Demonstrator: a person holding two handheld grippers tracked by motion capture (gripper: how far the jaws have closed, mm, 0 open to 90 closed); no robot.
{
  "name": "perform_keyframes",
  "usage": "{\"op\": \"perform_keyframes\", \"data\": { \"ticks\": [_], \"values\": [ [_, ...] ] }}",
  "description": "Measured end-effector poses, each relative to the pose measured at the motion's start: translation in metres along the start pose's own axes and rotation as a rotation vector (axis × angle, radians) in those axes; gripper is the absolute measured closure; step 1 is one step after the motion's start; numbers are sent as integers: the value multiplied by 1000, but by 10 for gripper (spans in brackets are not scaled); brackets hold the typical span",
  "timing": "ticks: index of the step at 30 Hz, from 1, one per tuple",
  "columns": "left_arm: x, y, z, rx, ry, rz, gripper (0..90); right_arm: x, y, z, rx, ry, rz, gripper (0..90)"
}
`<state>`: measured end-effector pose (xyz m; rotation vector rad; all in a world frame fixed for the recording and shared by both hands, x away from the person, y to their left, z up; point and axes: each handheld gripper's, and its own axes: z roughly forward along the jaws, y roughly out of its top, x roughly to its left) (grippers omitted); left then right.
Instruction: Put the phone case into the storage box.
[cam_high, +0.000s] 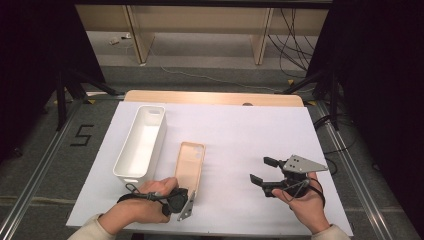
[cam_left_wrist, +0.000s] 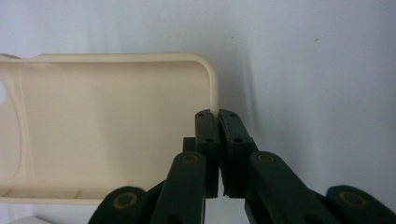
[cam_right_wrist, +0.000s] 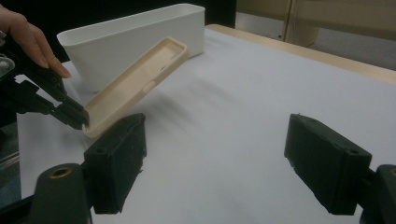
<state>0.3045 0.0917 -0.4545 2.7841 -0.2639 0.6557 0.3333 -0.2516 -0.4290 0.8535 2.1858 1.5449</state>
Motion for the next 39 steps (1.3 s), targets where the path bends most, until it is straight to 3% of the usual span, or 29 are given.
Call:
{"op": "perform_keyframes", "data": {
  "ticks": [1, 2, 3, 8, 10, 18, 20, 23, 26, 27, 32, 34, 35, 37, 39],
  "values": [
    [1, 0, 0, 6, -3, 1, 869, 1, 1, -1, 27, 2, 12, 221],
    [1, 1, -1, 5, 4, 6, 869, 0, 1, 0, 20, 5, -1, 224],
    [2, 1, -1, 5, 4, 7, 869, 2, 1, 2, 17, 26, 35, 225],
    [4, 3, 0, 0, 17, 7, 869, 4, 4, 7, 2, 21, 10, 230],
    [4, 5, 0, 5, 17, 15, 869, 6, 7, 9, 35, 18, 10, 233],
    [8, 15, -1, -10, 26, 28, 869, 9, 12, 23, 11, 55, 34, 249],
    [9, 18, -1, -16, 34, 30, 869, 9, 14, 24, 37, 39, 17, 251],
    [10, 23, -2, -19, 42, 41, 869, 9, 15, 34, 24, 73, 52, 257],
    [12, 27, -2, -26, 45, 49, 869, 8, 17, 37, 33, 63, 48, 261],
    [14, 28, -3, -34, 55, 66, 869, 8, 17, 41, 16, 94, 68, 266],
    [15, 31, -3, -33, 50, 50, 869, 6, 20, 53, 4, 118, 87, 273],
    [16, 32, -3, -33, 55, 52, 869, 6, 22, 57, 15, 120, 106, 275],
    [17, 33, -3, -45, 65, 76, 869, 5, 22, 63, 23, 124, 111, 279],
    [15, 33, -4, -32, 63, 49, 869, 5, 22, 68, 47, 153, 126, 284],
    [15, 35, -3, -34, 56, 54, 869, 6, 21, 70, 49, 161, 136, 288]
  ]
}}
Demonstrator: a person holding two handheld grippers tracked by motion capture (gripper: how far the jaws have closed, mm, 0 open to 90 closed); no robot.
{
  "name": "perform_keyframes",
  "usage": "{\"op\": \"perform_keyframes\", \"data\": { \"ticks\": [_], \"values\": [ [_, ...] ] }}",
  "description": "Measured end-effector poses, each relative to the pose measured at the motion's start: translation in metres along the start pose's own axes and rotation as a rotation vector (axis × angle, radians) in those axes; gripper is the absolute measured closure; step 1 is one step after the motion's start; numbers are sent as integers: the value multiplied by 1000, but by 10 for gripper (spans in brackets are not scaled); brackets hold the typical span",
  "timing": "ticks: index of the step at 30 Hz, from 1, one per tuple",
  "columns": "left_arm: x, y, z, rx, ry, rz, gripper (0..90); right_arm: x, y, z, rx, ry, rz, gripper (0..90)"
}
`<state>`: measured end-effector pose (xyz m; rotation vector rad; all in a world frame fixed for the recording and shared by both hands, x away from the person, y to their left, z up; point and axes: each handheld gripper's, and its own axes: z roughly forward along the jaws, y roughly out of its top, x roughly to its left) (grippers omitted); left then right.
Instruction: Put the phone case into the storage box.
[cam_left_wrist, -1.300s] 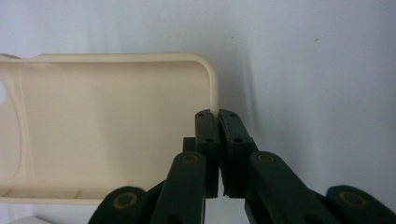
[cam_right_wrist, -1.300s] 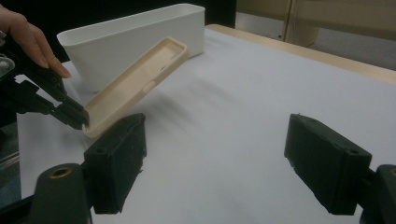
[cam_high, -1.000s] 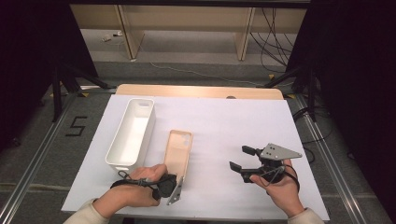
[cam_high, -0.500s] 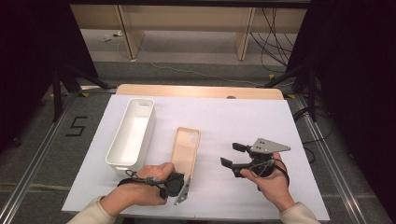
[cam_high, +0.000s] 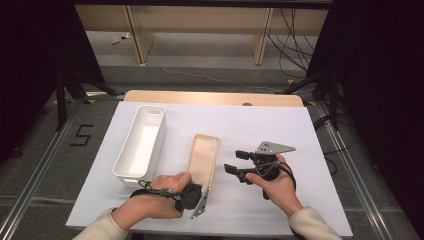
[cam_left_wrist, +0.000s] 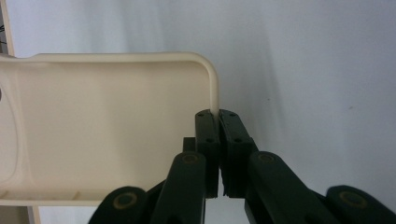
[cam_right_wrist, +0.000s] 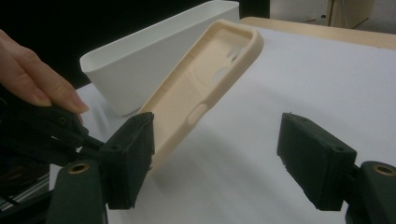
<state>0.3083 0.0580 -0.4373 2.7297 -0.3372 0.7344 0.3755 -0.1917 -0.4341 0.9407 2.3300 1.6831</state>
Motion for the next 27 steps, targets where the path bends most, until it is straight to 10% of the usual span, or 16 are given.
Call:
{"op": "perform_keyframes", "data": {
  "ticks": [27],
  "values": [
    [2, 9, 2, -17, -9, 25, 869, -9, 13, 30, 9, 1, 57, 408]
  ]
}}
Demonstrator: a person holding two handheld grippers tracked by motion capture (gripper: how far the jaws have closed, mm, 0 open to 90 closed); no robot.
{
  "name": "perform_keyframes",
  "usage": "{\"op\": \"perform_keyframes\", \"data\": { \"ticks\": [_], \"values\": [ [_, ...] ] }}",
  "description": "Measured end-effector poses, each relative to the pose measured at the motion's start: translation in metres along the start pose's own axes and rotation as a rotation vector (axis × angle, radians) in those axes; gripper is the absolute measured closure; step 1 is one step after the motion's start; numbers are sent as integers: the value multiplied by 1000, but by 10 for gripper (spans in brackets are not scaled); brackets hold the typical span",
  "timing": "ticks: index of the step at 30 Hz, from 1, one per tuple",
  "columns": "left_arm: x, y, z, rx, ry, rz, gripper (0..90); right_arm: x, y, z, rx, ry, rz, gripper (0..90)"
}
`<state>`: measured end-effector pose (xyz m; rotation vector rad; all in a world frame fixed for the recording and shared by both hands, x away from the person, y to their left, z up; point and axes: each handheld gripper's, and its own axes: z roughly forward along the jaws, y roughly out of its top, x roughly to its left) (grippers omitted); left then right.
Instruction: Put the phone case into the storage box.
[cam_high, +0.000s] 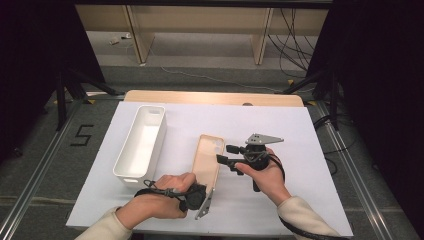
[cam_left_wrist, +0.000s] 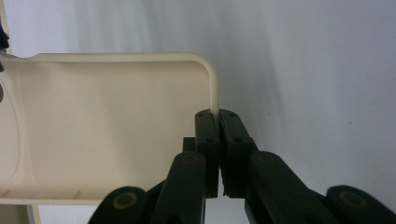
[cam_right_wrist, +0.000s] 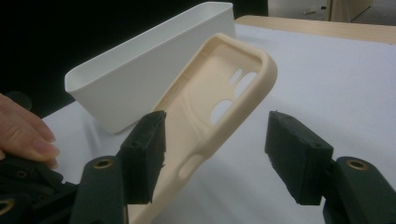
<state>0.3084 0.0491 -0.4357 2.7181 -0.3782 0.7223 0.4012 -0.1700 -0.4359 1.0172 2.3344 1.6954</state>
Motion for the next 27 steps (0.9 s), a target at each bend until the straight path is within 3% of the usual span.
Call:
{"op": "perform_keyframes", "data": {
  "ticks": [1, 4, 10, 22, 27],
  "values": [
    [0, 0, 0, 0, 1, 1, 869, -1, 0, 1, -11, -9, -21, 423],
    [0, 0, -1, 0, 3, -1, 869, 0, 2, 3, 8, 1, 11, 453],
    [-1, 1, -1, 2, 0, 6, 869, -2, 5, 5, -9, 1, -11, 507],
    [0, 1, -3, 1, 9, 3, 869, 0, 6, 8, 7, 26, 17, 580],
    [-1, 1, -3, -3, 11, 4, 869, -2, 7, 7, -19, 24, 10, 639]
  ]
}}
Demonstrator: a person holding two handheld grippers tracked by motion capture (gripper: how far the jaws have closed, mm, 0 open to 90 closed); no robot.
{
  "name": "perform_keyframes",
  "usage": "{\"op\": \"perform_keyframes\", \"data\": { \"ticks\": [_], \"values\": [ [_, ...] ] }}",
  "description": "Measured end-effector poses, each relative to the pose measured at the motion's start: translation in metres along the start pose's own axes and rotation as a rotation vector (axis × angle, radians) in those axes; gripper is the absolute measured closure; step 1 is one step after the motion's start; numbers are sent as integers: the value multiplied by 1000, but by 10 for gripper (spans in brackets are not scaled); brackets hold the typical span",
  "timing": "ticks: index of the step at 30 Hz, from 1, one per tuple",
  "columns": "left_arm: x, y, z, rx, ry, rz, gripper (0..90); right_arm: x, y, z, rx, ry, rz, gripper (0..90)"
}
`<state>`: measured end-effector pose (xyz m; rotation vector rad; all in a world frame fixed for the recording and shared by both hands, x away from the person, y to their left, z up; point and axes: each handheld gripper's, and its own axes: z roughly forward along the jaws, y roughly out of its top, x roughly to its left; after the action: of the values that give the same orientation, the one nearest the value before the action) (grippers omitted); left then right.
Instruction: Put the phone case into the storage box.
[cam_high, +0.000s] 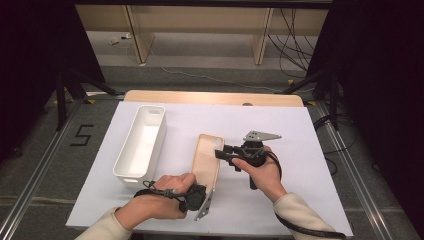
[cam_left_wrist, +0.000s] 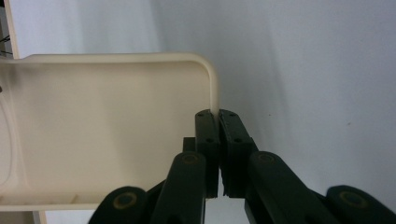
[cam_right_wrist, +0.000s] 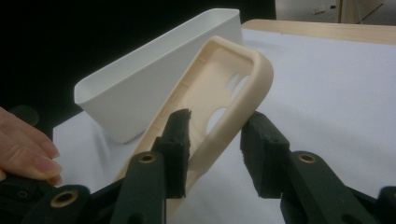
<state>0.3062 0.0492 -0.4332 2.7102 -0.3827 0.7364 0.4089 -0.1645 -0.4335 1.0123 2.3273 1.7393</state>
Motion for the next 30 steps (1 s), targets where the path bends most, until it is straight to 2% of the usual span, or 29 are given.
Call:
{"op": "perform_keyframes", "data": {
  "ticks": [13, 15, 17, 18, 21, 22, 24, 26, 29, 30],
  "values": [
    [0, 3, 0, -4, 4, 14, 870, -1, 0, 0, 3, 27, 38, 646],
    [0, 4, 0, -5, 3, 18, 870, -1, -1, 0, 24, 31, 50, 645],
    [0, 5, 0, -5, 0, 16, 869, 0, -1, 0, 18, 31, 34, 656],
    [0, 5, 1, -5, 3, 18, 870, 1, -2, 1, 18, 30, 49, 663],
    [1, 4, 2, -3, 5, 17, 870, -1, 0, 0, -9, 44, 42, 692],
    [1, 4, 2, -5, 5, 14, 869, 2, 1, -3, 12, 49, 73, 703],
    [1, 5, 2, -10, 7, 8, 869, 1, 1, -2, -2, 47, 55, 708],
    [1, 5, 3, -16, 17, 3, 868, 2, 2, -3, -7, 47, 57, 720],
    [2, 4, 4, -15, 19, 1, 865, 4, 4, -6, -1, 68, 87, 743],
    [2, 4, 4, -16, 22, -1, 865, 4, 4, -6, -14, 70, 76, 752]
  ]
}}
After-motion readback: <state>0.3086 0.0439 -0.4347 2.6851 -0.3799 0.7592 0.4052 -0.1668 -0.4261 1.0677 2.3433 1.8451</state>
